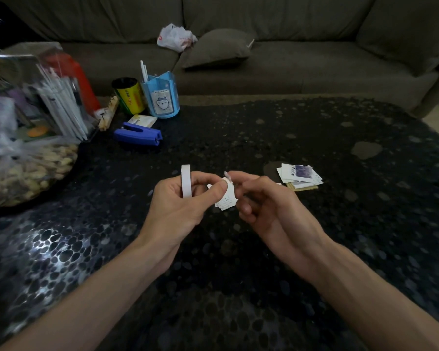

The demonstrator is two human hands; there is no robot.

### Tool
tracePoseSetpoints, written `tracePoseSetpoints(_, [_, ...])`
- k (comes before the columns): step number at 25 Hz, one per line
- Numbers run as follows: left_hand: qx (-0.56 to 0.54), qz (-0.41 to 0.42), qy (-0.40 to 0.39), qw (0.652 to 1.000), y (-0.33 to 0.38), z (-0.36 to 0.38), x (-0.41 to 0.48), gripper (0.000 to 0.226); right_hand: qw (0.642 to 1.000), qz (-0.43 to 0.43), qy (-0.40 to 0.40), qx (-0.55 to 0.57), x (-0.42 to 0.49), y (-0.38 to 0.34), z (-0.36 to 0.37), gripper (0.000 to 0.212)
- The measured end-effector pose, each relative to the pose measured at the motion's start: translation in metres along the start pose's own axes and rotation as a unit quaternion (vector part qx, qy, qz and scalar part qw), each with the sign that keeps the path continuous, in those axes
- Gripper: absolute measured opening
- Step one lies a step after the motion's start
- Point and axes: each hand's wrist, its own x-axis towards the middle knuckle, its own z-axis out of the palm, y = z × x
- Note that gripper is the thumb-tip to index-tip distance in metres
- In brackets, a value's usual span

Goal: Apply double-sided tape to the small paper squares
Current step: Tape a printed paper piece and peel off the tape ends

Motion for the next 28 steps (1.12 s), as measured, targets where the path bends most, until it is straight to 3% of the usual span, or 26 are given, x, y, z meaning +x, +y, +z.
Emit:
tracePoseSetpoints(7, [-0.001, -0.012, 0.012, 1.0, -0.0004, -0.0021, 0.0002, 0.018, 1.0, 0.0, -0.011, -0.016, 0.0017, 0.0012, -0.0015, 0.025])
tracePoseSetpoints(15, [0.077, 0.063, 0.018, 0.995, -0.0033, -0.0036, 0.0017, 0.015, 1.0, -0.007, -0.012, -0.022, 0.003, 0.0029, -0.0032, 0.035])
tracePoseSetpoints(18, [0.082, 0.084, 0.025, 0.993, -0.0064, -0.0039, 0.003, 0.022, 1.0, -0.006, -0.007, -0.01, 0.0027, 0.0031, -0.0038, 0.024])
tracePoseSetpoints(28, [0.113, 0.092, 0.001, 0.989, -0.0039, 0.0014, 0.0023, 0.015, 1.0, 0.025, 0.002, -0.001, 0.0009, 0.0009, -0.0034, 0.025])
